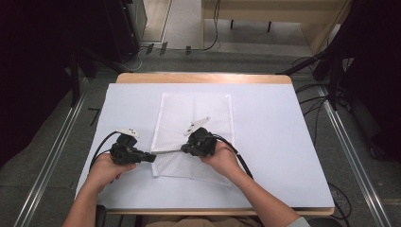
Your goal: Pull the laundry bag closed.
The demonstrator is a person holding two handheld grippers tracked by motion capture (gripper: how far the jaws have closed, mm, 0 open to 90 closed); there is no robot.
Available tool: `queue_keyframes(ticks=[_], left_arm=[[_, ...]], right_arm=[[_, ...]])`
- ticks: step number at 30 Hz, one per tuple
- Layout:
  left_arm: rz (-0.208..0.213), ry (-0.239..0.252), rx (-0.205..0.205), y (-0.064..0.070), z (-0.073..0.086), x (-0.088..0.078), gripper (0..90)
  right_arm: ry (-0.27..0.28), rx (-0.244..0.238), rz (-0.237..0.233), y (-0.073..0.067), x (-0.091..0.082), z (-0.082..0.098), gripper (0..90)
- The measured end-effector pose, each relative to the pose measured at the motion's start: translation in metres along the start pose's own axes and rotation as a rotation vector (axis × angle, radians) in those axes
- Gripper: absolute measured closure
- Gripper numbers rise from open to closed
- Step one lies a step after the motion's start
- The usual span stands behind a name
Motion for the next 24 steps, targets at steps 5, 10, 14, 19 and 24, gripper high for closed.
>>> queue_keyframes(ticks=[5, 10, 14, 19, 24], left_arm=[[-0.004, -0.004, 0.005, 0.0, 0.0, 0.0, 88.0], [0.002, -0.008, 0.012, 0.0, 0.0, 0.001, 88.0], [0.006, -0.006, 0.012, 0.001, 0.0, 0.0, 88.0], [0.01, -0.008, 0.003, 0.0, 0.001, 0.0, 88.1], [0.008, -0.003, 0.004, 0.0, 0.001, 0.0, 88.1]], right_arm=[[-0.002, 0.003, -0.002, 0.0, -0.002, 0.002, 89.2], [-0.002, 0.002, -0.007, 0.0, -0.003, 0.004, 89.2], [-0.006, 0.0, 0.003, 0.0, -0.005, 0.005, 89.2], [0.003, 0.017, 0.001, 0.003, -0.008, 0.01, 89.2], [0.003, 0.018, 0.008, 0.004, -0.01, 0.013, 89.2]])
Point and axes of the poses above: each handheld gripper's, and its own axes: x roughly forward along the jaws, z roughly out of its underside, y roughly to its right, the point moved 3 cm from there along x, roughly forward along the jaws, and after that the axes turned 13 degrees about -z, right-handed, at the moved point
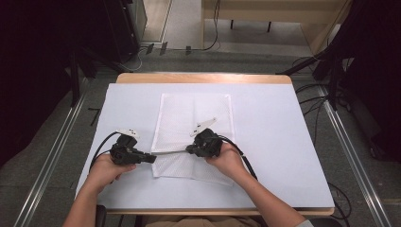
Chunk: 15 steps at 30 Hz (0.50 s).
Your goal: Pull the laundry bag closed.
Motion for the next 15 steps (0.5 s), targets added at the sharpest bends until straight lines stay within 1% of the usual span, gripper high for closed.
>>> queue_keyframes(ticks=[2, 3, 4, 7, 9, 13, 15], left_arm=[[0.001, -0.002, -0.002, -0.0002, 0.0002, -0.0002, 88.1], [0.01, -0.005, -0.004, -0.0001, 0.0004, -0.0002, 88.1], [0.012, -0.007, 0.004, 0.0003, 0.0005, -0.0002, 88.1], [0.011, -0.003, 0.001, 0.0001, 0.0001, -0.0004, 88.1], [0.014, -0.003, 0.002, -0.0001, 0.0001, -0.0006, 88.1], [0.005, -0.001, -0.005, -0.0007, 0.0006, -0.0012, 88.0], [0.001, -0.002, -0.002, -0.0015, 0.0011, -0.0015, 88.0]], right_arm=[[-0.002, 0.002, 0.002, 0.0008, -0.0014, 0.0019, 89.2], [-0.002, 0.005, 0.004, 0.0012, -0.0022, 0.0029, 89.2], [-0.003, 0.006, 0.004, 0.0022, -0.003, 0.0043, 89.2], [0.005, 0.022, 0.009, 0.0042, -0.0055, 0.0075, 89.1], [0.012, 0.018, 0.007, 0.0042, -0.0063, 0.0079, 89.1], [-0.002, 0.011, 0.013, 0.0022, -0.0068, 0.0086, 89.2], [-0.004, 0.012, 0.014, 0.0032, -0.0072, 0.0103, 89.2]])
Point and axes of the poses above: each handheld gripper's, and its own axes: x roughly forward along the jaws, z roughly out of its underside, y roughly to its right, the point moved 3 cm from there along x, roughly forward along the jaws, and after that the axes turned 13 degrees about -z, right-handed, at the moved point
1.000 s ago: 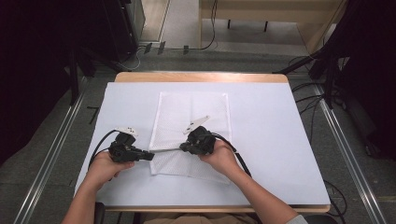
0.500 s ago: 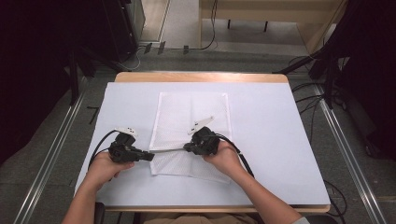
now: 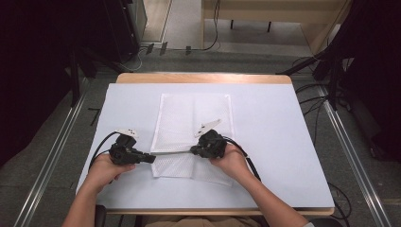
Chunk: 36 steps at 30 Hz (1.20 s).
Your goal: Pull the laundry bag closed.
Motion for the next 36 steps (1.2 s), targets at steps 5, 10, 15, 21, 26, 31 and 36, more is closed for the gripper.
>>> queue_keyframes(ticks=[5, 10, 15, 21, 26, 31, 36], left_arm=[[-0.001, 0.003, -0.006, -0.001, 0.0, -0.001, 88.0], [-0.001, 0.0, -0.005, -0.001, 0.001, -0.001, 88.0], [-0.003, -0.004, -0.005, -0.001, 0.001, -0.001, 87.9], [-0.002, -0.001, -0.003, -0.001, 0.001, -0.001, 87.9], [-0.001, -0.002, 0.0, 0.0, 0.001, -0.001, 87.9], [0.001, -0.001, -0.002, 0.0, 0.001, -0.001, 87.9], [0.004, -0.006, -0.001, 0.001, 0.001, 0.0, 87.8]], right_arm=[[0.0, 0.016, 0.009, 0.004, -0.004, 0.004, 89.2], [0.001, 0.027, 0.011, 0.006, -0.006, 0.005, 89.1], [-0.003, 0.024, 0.008, 0.006, -0.007, 0.006, 89.1], [0.006, 0.04, 0.006, 0.007, -0.014, 0.011, 89.1], [0.001, 0.045, 0.014, 0.007, -0.016, 0.015, 89.1], [0.003, 0.055, 0.02, 0.009, -0.021, 0.018, 89.1], [-0.003, 0.054, 0.024, 0.01, -0.024, 0.02, 89.1]])
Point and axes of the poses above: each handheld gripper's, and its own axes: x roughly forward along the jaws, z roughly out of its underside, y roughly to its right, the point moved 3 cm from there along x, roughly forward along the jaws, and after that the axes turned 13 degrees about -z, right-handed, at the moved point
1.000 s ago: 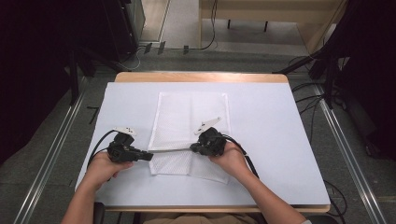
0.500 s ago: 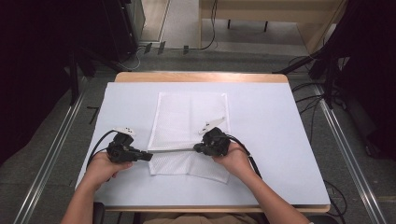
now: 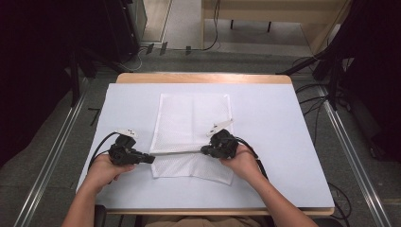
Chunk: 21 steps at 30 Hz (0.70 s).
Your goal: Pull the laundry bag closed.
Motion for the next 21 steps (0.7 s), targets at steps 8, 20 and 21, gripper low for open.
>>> queue_keyframes(ticks=[8, 20, 21], left_arm=[[0.0, -0.002, 0.01, 0.0, 0.0, 0.0, 87.8], [0.002, 0.001, -0.001, -0.001, 0.0, 0.0, 87.8], [0.002, 0.0, -0.002, -0.002, 0.0, -0.001, 87.8]], right_arm=[[0.001, 0.009, 0.0, 0.001, -0.007, 0.004, 89.1], [-0.007, 0.022, 0.016, 0.006, -0.02, 0.018, 89.1], [-0.003, 0.025, 0.017, 0.008, -0.021, 0.019, 89.1]])
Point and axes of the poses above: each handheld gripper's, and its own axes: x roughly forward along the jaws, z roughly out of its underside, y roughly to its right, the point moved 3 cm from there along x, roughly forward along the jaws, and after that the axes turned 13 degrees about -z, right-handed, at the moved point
